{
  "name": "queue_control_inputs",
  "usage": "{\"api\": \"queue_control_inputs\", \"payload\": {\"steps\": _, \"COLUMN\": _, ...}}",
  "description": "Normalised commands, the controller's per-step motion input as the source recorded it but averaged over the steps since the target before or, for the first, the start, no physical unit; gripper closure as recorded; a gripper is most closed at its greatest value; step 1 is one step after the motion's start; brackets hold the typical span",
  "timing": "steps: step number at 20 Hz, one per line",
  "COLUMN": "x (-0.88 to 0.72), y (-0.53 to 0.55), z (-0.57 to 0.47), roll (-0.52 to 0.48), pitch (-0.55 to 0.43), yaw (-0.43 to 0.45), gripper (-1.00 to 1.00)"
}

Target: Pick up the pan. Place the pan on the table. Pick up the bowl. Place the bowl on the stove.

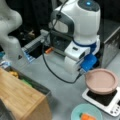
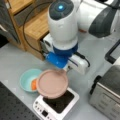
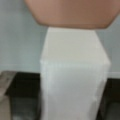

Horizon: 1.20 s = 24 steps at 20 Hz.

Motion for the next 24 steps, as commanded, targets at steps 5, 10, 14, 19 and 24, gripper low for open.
{"api": "queue_control_inputs", "payload": {"steps": 5, "x": -0.5, "y": -0.09, "z": -0.01, "roll": -0.039, "pitch": -0.123, "yaw": 0.136, "gripper": 1.0}}
{"api": "queue_control_inputs", "payload": {"steps": 10, "x": -0.56, "y": -0.08, "z": -0.04, "roll": -0.025, "pitch": -0.156, "yaw": 0.143, "gripper": 1.0}}
{"api": "queue_control_inputs", "payload": {"steps": 14, "x": -0.51, "y": -0.08, "z": -0.08, "roll": -0.013, "pitch": -0.176, "yaw": 0.152, "gripper": 1.0}}
{"api": "queue_control_inputs", "payload": {"steps": 19, "x": -0.43, "y": -0.07, "z": -0.11, "roll": 0.001, "pitch": -0.2, "yaw": 0.142, "gripper": 1.0}}
{"api": "queue_control_inputs", "payload": {"steps": 24, "x": -0.42, "y": -0.08, "z": -0.12, "roll": 0.022, "pitch": -0.233, "yaw": 0.133, "gripper": 1.0}}
